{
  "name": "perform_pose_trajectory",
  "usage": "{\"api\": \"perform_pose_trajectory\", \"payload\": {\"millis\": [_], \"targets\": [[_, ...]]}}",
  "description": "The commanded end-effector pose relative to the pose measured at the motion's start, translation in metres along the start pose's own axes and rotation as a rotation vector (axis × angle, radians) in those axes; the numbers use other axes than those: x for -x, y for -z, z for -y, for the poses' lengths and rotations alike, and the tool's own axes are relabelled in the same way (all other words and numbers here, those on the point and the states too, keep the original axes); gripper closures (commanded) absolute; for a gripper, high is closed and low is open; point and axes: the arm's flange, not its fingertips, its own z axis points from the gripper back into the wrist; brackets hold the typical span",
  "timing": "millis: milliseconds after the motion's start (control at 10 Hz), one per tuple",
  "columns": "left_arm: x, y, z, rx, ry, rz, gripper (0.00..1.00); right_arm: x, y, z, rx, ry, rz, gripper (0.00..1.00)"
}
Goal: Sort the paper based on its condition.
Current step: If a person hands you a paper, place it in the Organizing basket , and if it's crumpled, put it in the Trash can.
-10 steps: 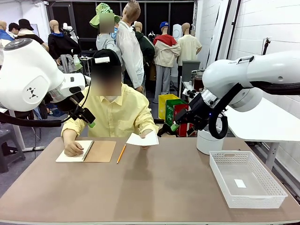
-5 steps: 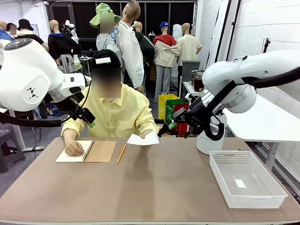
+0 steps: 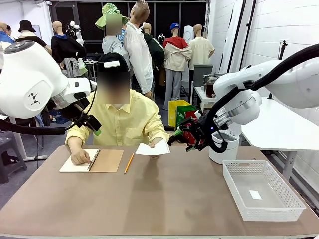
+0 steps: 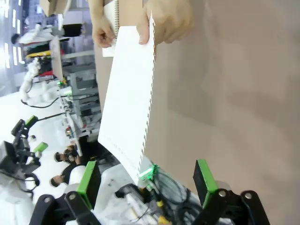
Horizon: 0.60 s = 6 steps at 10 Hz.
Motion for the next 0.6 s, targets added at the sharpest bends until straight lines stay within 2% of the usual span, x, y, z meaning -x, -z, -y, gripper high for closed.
{"api": "perform_pose_trajectory", "payload": {"millis": [0, 300, 500], "targets": [[0.000, 0.001, -0.002, -0.002, 0.008, 0.011, 0.00, -0.014, 0.018, 0.003, -0.047, 0.044, -0.030, 0.00], [0.000, 0.001, -0.002, -0.002, 0.008, 0.011, 0.00, -0.029, 0.041, 0.007, -0.078, 0.067, -0.104, 0.00], [0.000, 0.001, -0.002, -0.002, 0.008, 0.011, 0.00, -0.044, 0.047, 0.006, -0.069, 0.073, -0.094, 0.00]]}}
